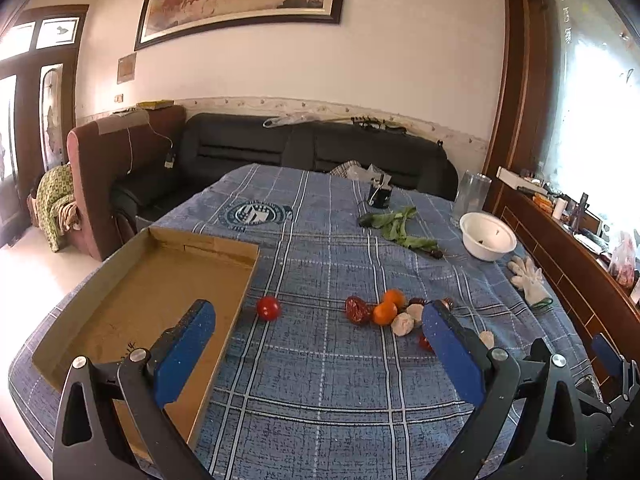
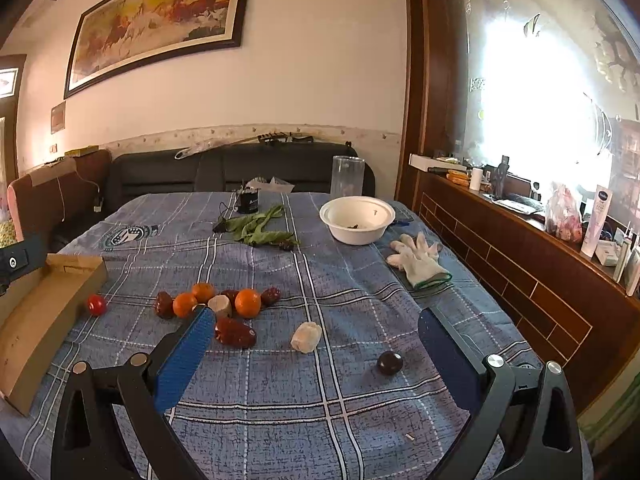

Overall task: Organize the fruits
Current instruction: 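Grasp a red date with the left tool while the right tool grasps a white yam piece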

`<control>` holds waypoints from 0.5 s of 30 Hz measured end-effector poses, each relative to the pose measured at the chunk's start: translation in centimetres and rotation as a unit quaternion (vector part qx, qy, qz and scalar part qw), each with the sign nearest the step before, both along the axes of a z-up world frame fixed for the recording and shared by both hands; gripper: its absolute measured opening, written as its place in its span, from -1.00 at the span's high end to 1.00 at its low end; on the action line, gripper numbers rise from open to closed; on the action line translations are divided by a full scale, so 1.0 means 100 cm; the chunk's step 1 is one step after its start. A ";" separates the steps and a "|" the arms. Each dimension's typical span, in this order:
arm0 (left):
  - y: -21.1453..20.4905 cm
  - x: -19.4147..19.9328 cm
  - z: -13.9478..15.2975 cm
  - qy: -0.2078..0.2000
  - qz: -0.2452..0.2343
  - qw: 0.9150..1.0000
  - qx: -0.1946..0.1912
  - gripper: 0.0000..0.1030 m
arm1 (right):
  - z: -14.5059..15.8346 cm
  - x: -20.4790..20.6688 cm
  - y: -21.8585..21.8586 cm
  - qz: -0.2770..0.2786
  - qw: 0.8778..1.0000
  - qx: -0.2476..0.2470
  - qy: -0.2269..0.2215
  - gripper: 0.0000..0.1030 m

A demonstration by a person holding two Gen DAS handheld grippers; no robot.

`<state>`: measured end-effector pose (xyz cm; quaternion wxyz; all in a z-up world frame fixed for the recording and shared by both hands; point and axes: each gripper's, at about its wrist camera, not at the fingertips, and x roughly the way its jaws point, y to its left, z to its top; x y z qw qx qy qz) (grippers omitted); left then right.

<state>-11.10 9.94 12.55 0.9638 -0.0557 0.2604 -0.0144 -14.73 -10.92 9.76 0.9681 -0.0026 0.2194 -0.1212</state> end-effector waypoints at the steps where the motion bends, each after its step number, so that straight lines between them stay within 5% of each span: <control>1: -0.001 0.002 -0.002 0.004 -0.001 1.000 0.000 -1.00 | -0.001 0.001 -0.001 0.000 1.000 0.001 0.002 -1.00; 15: -0.002 0.016 -0.016 0.035 -0.012 0.999 -0.006 -1.00 | -0.012 0.010 -0.008 -0.011 1.000 0.007 0.013 -1.00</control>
